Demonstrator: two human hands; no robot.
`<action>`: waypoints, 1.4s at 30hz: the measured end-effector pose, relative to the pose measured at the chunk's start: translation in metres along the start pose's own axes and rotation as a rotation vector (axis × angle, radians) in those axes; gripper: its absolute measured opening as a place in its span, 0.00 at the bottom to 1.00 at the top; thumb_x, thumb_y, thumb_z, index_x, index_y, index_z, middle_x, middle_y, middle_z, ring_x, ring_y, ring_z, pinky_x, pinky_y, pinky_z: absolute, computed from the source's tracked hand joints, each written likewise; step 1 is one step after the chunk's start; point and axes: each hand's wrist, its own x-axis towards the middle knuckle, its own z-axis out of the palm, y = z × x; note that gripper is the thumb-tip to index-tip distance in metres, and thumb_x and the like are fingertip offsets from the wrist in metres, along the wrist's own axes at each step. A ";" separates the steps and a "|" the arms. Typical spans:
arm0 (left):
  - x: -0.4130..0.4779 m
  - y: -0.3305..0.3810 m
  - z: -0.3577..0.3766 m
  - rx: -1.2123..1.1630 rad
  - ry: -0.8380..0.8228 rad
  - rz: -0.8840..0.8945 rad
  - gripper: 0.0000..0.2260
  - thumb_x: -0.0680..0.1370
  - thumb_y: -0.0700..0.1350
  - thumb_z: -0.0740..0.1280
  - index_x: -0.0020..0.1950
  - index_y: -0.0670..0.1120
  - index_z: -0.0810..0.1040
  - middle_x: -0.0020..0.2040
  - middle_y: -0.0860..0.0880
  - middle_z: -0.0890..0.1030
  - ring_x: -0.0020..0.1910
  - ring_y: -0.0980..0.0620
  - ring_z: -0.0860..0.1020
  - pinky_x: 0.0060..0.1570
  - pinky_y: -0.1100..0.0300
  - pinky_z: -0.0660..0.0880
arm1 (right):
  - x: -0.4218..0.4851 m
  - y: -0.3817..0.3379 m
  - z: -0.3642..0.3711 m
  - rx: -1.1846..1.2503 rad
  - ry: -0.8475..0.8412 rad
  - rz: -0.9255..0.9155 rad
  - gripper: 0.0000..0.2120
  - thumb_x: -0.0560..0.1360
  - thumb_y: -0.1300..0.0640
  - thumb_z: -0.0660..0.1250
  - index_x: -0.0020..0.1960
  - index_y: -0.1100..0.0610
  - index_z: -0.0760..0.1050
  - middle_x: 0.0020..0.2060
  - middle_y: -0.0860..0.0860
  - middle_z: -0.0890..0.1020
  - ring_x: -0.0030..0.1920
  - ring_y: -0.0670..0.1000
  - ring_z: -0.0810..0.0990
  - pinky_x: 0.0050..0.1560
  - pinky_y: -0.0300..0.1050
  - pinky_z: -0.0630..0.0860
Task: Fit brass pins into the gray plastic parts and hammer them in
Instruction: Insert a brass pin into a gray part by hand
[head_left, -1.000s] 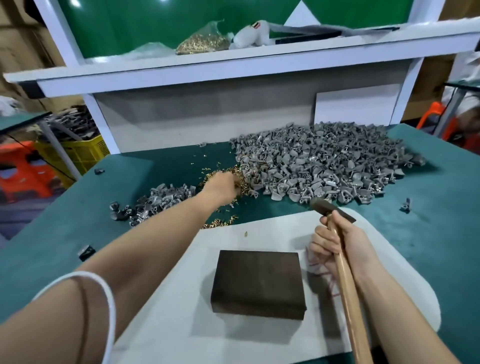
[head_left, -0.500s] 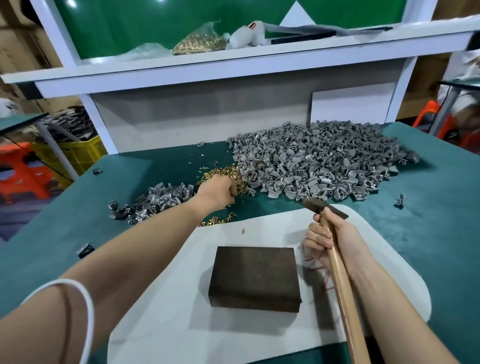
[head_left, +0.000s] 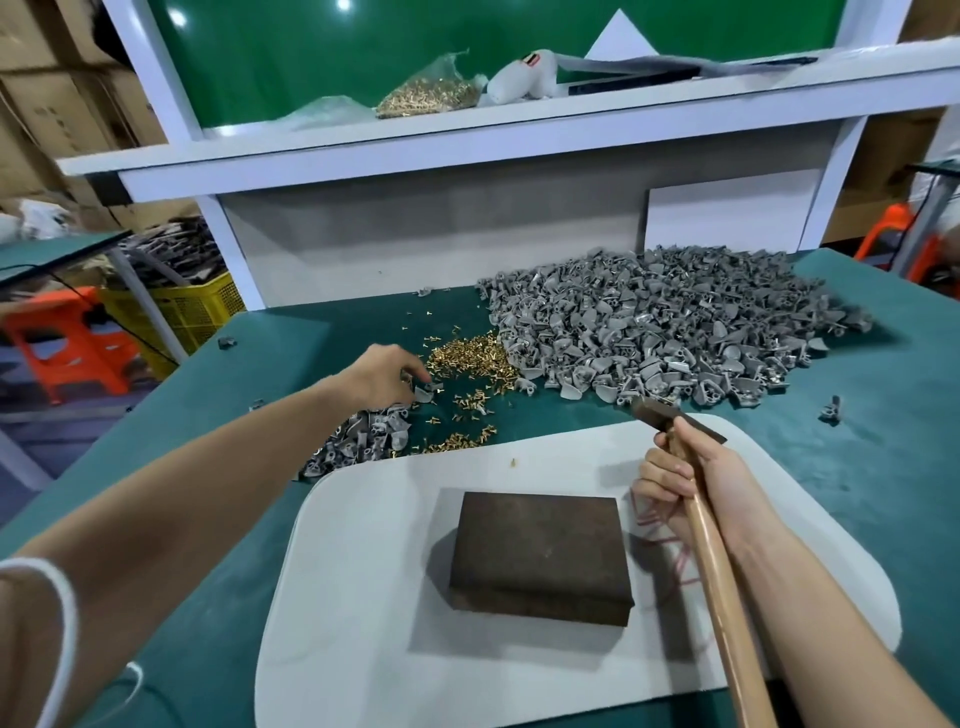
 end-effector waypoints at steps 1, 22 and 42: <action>0.000 0.001 0.004 0.010 0.002 0.027 0.14 0.73 0.36 0.70 0.58 0.45 0.82 0.56 0.49 0.81 0.43 0.56 0.75 0.45 0.70 0.69 | 0.000 0.000 0.000 0.004 -0.001 0.002 0.13 0.73 0.51 0.59 0.36 0.55 0.61 0.17 0.46 0.61 0.16 0.43 0.60 0.19 0.35 0.59; -0.123 0.099 0.018 -1.236 0.390 0.109 0.09 0.71 0.31 0.71 0.41 0.45 0.81 0.41 0.53 0.85 0.42 0.58 0.82 0.43 0.70 0.76 | -0.014 0.007 0.010 -1.728 0.780 -0.475 0.12 0.73 0.55 0.65 0.34 0.61 0.73 0.41 0.62 0.78 0.42 0.61 0.74 0.40 0.46 0.64; -0.150 0.120 0.068 -1.028 0.507 0.385 0.08 0.70 0.37 0.72 0.43 0.51 0.82 0.48 0.57 0.80 0.48 0.54 0.81 0.50 0.59 0.78 | -0.054 0.059 0.055 -1.773 -0.049 -1.075 0.04 0.68 0.60 0.73 0.43 0.57 0.82 0.37 0.44 0.83 0.41 0.36 0.77 0.49 0.20 0.61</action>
